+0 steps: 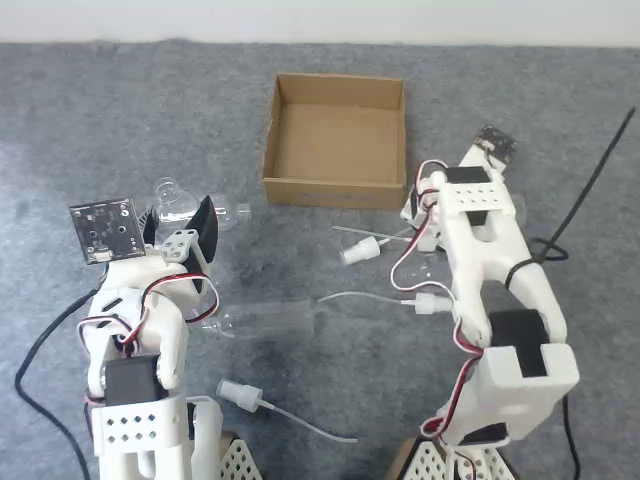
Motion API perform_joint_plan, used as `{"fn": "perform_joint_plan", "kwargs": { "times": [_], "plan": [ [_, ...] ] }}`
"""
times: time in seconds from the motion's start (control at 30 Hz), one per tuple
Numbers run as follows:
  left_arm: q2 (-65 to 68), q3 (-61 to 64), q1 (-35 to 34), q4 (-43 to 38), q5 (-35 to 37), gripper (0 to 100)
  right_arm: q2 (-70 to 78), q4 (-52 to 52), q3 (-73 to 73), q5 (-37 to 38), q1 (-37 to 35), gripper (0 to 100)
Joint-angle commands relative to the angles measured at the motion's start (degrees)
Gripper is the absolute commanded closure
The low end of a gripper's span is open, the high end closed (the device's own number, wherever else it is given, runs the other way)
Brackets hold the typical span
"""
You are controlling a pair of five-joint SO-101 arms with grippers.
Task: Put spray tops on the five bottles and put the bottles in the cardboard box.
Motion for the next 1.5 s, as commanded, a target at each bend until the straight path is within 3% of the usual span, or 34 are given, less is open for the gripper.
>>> {"fn": "perform_joint_plan", "kwargs": {
  "times": [0.0, 0.77, 1.13, 1.47],
  "plan": [
    [-1.14, -0.48, -0.26, -1.49, 0.35, 85, 2.42, -0.04, -1.85, -0.62, 2.07, 87.5],
    [-1.14, -0.48, -0.26, -1.49, 0.35, 85, 7.60, 0.57, -3.60, -0.26, 2.07, 87.6],
    [-1.14, -0.48, -0.26, -1.49, -1.41, 85, 6.99, 10.51, -4.13, 3.96, 2.07, 87.6],
    [-1.14, -0.48, -0.26, -1.49, -1.49, 85, 7.60, 12.70, -6.15, 4.48, 4.53, 87.7]
  ]
}}
